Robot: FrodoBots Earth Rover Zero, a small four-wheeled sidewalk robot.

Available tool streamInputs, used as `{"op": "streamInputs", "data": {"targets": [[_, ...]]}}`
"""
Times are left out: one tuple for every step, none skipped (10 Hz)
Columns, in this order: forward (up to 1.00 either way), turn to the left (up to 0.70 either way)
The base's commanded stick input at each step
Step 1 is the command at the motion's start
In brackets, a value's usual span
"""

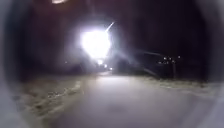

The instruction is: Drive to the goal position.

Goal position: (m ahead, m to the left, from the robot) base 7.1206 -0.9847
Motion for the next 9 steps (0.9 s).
{"op": "streamInputs", "data": {"targets": [[1.0, 0.0], [1.0, 0.0], [1.0, 0.0], [1.0, 0.0], [1.0, 0.0], [1.0, 0.0], [1.0, 0.0], [1.0, 0.0], [1.0, 0.0]]}}
